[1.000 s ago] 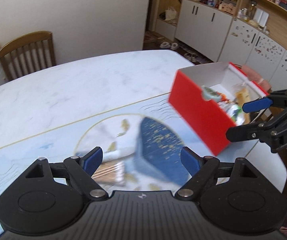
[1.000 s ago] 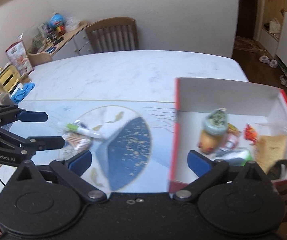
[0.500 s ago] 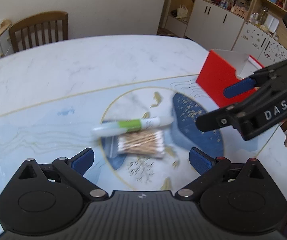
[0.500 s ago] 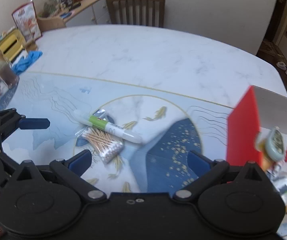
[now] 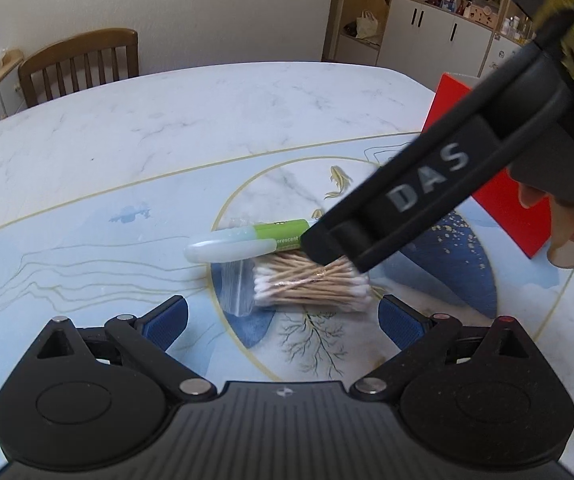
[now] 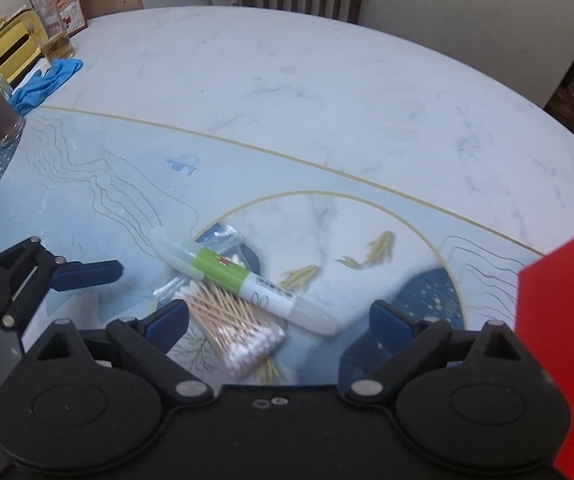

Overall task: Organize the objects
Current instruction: 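Grasp the glue stick with the right tool while the left tool grasps the cotton swab bag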

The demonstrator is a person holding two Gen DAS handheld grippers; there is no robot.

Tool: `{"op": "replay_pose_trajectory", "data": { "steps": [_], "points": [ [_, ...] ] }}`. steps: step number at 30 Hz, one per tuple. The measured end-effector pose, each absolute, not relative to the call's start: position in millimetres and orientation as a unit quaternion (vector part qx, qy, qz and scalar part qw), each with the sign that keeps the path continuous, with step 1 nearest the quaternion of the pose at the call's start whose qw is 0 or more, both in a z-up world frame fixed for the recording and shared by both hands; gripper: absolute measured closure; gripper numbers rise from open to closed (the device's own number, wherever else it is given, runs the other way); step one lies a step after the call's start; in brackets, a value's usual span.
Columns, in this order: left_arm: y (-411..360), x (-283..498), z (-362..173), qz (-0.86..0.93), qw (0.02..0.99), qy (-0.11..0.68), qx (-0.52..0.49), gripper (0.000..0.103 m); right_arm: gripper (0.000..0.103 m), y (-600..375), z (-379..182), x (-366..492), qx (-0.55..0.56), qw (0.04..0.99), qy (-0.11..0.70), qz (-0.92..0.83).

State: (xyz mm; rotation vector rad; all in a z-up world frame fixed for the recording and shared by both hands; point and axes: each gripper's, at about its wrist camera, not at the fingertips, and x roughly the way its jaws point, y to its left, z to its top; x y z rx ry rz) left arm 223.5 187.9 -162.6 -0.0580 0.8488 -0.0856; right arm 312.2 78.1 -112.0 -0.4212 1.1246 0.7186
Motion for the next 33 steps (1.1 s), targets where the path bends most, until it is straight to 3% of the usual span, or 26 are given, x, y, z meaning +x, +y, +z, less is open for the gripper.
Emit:
{"op": "replay_pose_trajectory", "data": {
  "steps": [17,28,33],
  "points": [
    [180.1,246.9,-185.5,-0.048,0.911,0.41,-0.019,0.001,0.023,102.9,-130.9,327.6,-0.204,0.735,0.537,0.361],
    [172.7,248.1,-191.0,-0.049,0.914,0.404,0.003,0.001,0.059,100.9,-131.5,332.2,-0.182,0.726,0.546,0.377],
    [171.7,245.9,-191.2,-0.049,0.915,0.4,0.003,0.008,0.068,100.1,-129.6,333.0,-0.174,0.726,0.545,0.383]
  ]
}}
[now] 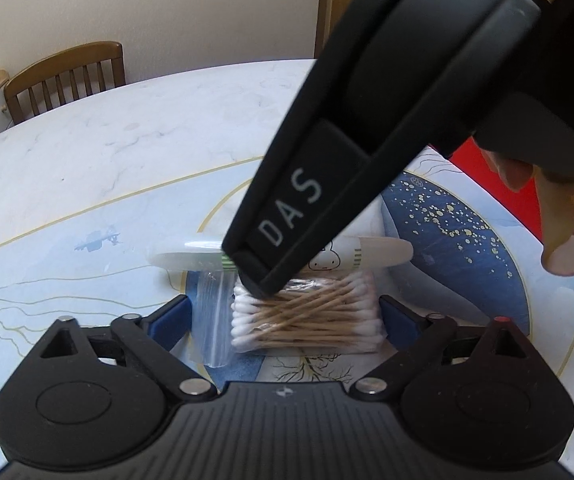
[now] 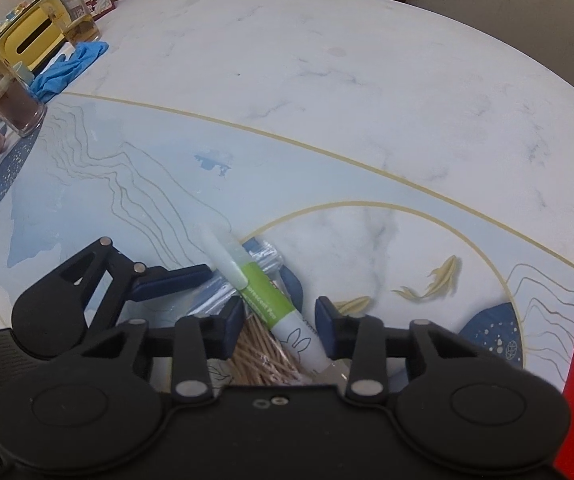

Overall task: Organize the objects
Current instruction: 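Grasp the glue stick with the right tool while the left tool grasps the cotton swab bag, then carry the cotton swab bag and glue stick with both tools over the shoebox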

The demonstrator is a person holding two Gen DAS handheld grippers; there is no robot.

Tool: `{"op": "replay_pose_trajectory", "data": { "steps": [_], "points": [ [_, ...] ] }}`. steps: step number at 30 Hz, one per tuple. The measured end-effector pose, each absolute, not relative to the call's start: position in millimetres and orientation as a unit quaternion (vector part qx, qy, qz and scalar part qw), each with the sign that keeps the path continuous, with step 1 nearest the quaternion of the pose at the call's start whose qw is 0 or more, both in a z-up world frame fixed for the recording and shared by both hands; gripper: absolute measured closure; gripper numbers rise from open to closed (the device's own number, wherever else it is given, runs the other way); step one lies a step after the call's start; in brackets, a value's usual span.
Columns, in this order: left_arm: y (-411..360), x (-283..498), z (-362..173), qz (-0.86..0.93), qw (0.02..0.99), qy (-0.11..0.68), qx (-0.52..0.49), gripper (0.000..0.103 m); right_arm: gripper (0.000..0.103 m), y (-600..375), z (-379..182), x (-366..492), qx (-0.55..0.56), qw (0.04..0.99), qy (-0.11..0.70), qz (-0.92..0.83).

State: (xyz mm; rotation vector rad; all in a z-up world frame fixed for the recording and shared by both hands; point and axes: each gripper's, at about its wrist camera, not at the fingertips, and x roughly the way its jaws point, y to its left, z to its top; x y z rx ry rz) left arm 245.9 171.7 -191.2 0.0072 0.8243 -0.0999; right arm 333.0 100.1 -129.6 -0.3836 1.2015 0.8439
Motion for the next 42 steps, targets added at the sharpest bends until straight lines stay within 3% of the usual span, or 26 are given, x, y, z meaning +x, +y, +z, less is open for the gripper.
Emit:
{"op": "replay_pose_trajectory", "data": {
  "steps": [2,3,8,15,27,29,33,34,42],
  "points": [
    [170.1,244.2,-190.9,-0.051,0.916,0.399,0.007,0.014,0.071,98.1,-129.0,333.1,-0.17,0.726,0.545,0.383],
    [169.0,242.9,-190.3,-0.054,0.917,0.396,0.009,0.022,0.073,97.3,-128.2,333.2,-0.168,0.727,0.545,0.383],
    [161.8,238.6,-188.6,-0.056,0.917,0.394,0.026,0.03,0.077,92.4,-124.9,331.6,-0.164,0.733,0.541,0.379],
    [159.5,233.8,-184.7,-0.054,0.915,0.398,0.025,0.032,0.087,77.3,-112.8,330.6,-0.147,0.75,0.531,0.366],
    [169.4,236.3,-167.0,-0.051,0.918,0.391,0.034,0.032,0.09,40.9,-103.8,330.8,-0.121,0.752,0.532,0.369],
    [165.4,231.8,-162.7,-0.047,0.919,0.389,0.031,0.032,0.088,38.9,-106.4,333.8,-0.124,0.755,0.53,0.366],
    [173.1,223.4,-156.0,-0.034,0.92,0.389,0.023,0.032,0.055,40.6,-116.7,337.5,-0.124,0.755,0.534,0.361],
    [174.8,218.6,-154.4,-0.029,0.92,0.39,0.021,0.033,0.051,42.6,-120.1,337.8,-0.128,0.756,0.533,0.358],
    [190.7,198.5,-155.9,0.0,0.918,0.398,0.002,0.033,0.053,61.9,-143.3,338.2,-0.161,0.754,0.538,0.34]
  ]
}}
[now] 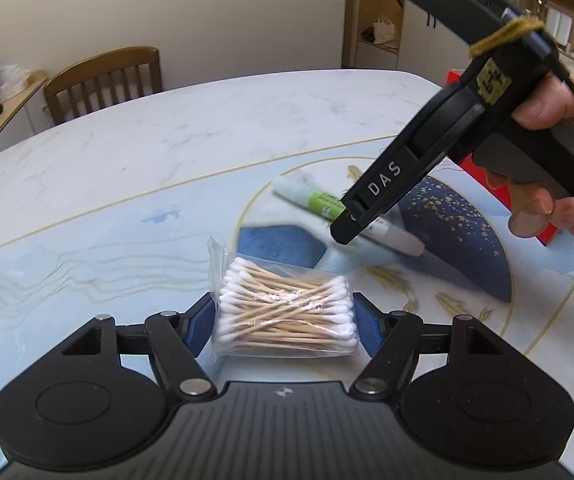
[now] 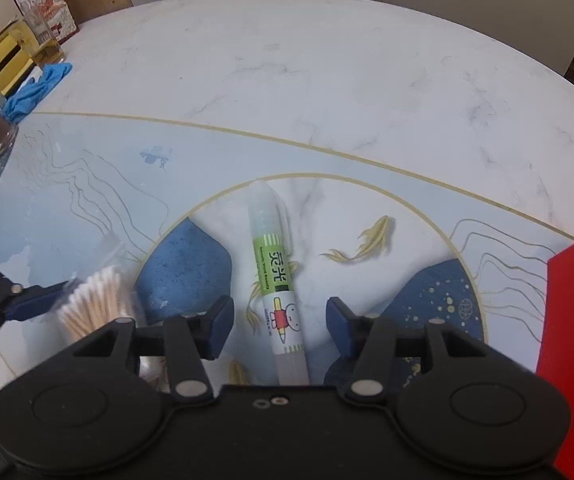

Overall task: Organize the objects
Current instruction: 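Carry the cotton swab bag and glue stick with both tools over the shoebox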

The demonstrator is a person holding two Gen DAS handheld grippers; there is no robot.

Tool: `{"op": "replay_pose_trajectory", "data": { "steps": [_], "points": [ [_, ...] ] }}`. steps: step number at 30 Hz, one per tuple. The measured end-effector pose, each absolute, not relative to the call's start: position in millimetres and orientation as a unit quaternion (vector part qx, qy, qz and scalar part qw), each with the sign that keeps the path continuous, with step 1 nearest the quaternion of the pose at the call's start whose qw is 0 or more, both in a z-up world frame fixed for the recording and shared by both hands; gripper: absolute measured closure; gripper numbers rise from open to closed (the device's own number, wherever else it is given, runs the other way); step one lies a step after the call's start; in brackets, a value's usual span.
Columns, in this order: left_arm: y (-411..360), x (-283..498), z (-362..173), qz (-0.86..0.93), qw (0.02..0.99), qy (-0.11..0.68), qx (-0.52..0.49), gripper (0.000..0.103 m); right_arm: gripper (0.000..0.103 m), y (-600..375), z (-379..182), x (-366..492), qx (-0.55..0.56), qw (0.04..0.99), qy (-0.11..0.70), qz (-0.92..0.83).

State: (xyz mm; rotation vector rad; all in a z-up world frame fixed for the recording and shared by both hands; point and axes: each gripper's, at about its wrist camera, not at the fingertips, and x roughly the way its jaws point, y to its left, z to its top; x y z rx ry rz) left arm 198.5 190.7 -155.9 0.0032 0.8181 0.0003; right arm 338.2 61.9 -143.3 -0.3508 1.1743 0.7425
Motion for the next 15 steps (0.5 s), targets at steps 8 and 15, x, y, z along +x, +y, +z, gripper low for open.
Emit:
{"op": "replay_pose_trajectory", "data": {
  "steps": [8,15],
  "points": [
    [202.0,192.8,-157.4,0.008,0.917,0.398,-0.007,0.032,0.069,80.8,-144.0,323.0,-0.213,0.765,0.511,0.33],
    [202.9,191.1,-154.6,0.007,0.918,0.396,-0.008,0.032,0.086,81.7,-142.4,315.4,-0.22,0.769,0.509,0.319]
  ]
}}
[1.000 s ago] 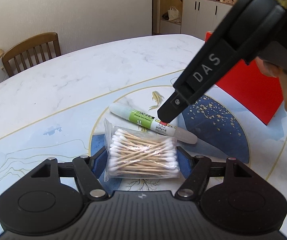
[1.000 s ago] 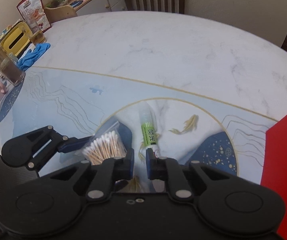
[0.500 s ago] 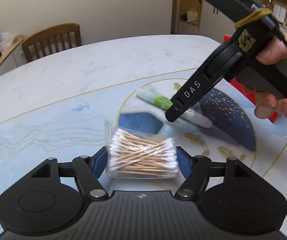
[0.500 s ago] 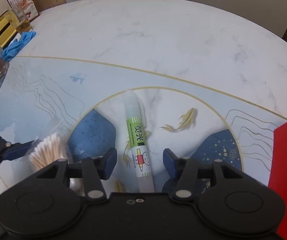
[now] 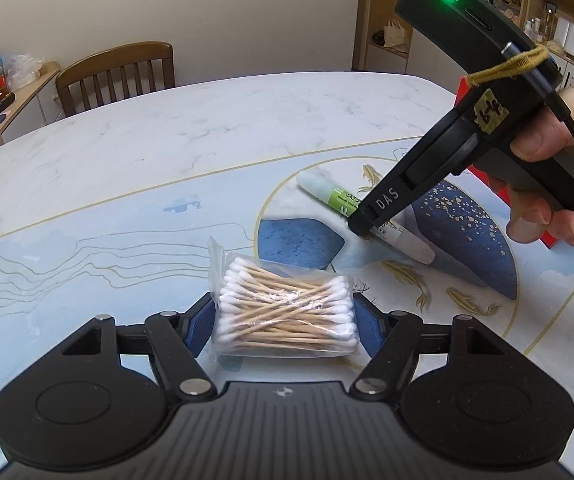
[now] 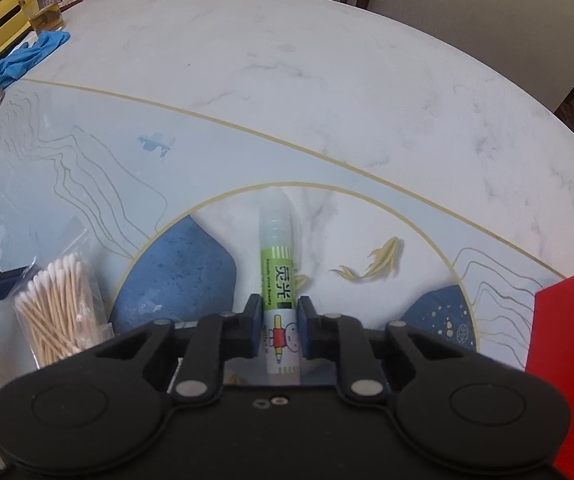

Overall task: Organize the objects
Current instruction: 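Carry the cotton swab bag and glue stick with both tools over the shoebox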

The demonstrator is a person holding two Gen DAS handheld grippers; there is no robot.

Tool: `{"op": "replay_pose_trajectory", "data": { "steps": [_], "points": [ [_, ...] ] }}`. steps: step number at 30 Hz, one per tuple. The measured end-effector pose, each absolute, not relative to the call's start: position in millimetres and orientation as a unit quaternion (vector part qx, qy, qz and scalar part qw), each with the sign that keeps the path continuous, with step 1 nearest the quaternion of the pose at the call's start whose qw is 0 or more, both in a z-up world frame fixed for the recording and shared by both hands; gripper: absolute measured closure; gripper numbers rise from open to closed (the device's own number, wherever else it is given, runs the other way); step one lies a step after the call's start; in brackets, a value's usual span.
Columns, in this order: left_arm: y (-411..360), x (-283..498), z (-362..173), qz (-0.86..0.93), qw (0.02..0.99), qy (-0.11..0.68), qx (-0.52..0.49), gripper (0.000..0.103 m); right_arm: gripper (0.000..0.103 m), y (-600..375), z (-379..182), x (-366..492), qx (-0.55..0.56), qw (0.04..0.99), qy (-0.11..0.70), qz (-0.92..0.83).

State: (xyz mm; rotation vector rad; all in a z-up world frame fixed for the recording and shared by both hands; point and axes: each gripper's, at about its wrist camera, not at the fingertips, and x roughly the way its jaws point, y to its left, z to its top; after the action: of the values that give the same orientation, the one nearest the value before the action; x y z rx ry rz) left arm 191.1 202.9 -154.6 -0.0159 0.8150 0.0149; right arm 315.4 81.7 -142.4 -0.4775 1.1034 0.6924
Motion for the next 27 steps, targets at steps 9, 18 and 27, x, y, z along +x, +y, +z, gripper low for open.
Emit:
{"op": "replay_pose_trajectory", "data": {
  "steps": [9,18,27],
  "points": [
    [196.3,192.8,-135.3,-0.005,0.921,0.39,-0.006,0.032,0.086,52.2,-117.6,296.0,-0.172,0.778,0.516,0.316],
    [167.6,202.8,-96.1,-0.038,0.92,0.389,0.01,0.032,0.086,-5.9,-76.9,285.7,-0.099,0.792,0.52,0.303],
    [109.6,220.1,-57.9,-0.088,0.919,0.381,0.043,0.032,0.086,-70.2,-34.5,291.5,-0.062,0.818,0.493,0.29]
  ]
}}
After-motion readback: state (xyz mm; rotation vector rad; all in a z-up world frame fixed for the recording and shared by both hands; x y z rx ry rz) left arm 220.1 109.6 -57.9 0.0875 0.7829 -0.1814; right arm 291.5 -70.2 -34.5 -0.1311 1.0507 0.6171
